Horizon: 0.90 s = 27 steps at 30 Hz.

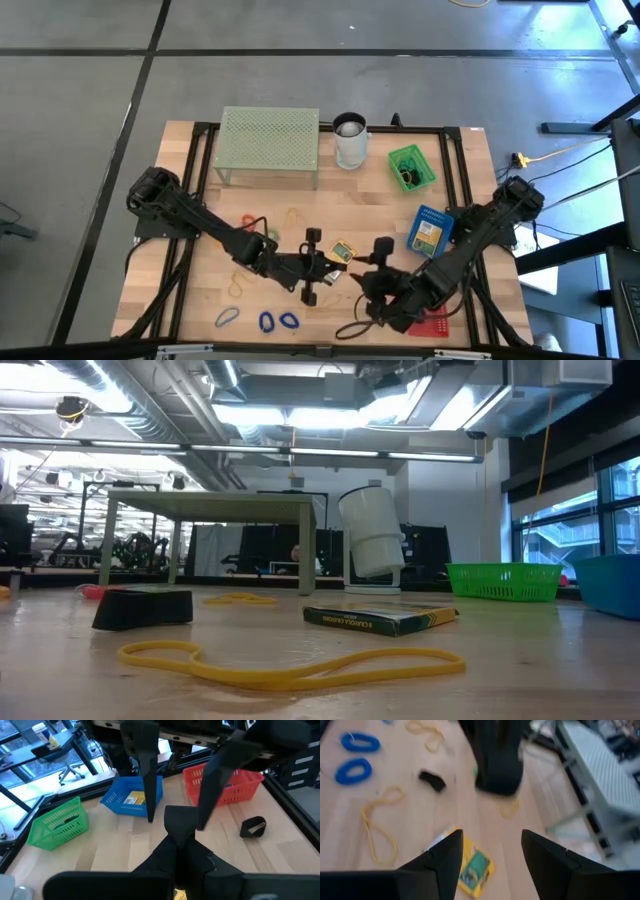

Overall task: Pick & Place Office Desk Supplies
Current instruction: Put the black rubber band into the green bin

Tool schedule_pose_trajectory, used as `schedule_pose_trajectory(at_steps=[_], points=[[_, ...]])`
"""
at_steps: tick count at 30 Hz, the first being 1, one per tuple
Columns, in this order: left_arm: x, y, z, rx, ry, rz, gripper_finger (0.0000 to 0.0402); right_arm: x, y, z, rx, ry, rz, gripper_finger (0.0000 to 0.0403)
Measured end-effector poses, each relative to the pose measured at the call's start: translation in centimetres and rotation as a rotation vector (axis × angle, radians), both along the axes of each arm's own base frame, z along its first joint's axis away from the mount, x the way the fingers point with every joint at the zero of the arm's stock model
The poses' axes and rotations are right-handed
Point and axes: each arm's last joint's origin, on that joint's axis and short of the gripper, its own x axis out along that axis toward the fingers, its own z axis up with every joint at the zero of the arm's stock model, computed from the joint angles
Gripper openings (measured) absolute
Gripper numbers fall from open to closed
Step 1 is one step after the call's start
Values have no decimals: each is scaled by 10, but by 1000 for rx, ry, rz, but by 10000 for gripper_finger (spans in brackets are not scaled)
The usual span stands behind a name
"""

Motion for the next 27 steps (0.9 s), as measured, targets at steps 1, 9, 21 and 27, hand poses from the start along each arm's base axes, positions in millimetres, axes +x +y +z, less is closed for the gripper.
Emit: schedule_pose_trajectory(at_steps=[1, 9, 21, 27], points=[[0, 0, 0, 0, 0, 0, 10, 4, 0, 2, -1, -18, 14, 203], [0, 0, 0, 0, 0, 0, 10, 25, -10, 10, 25, -98, 11, 203], [-1, 0, -1, 8, 11, 5, 10, 32, -16, 8, 136, -28, 75, 163], [-1, 0, -2, 15, 24, 5, 10, 31, -15, 8, 134, -29, 78, 112]])
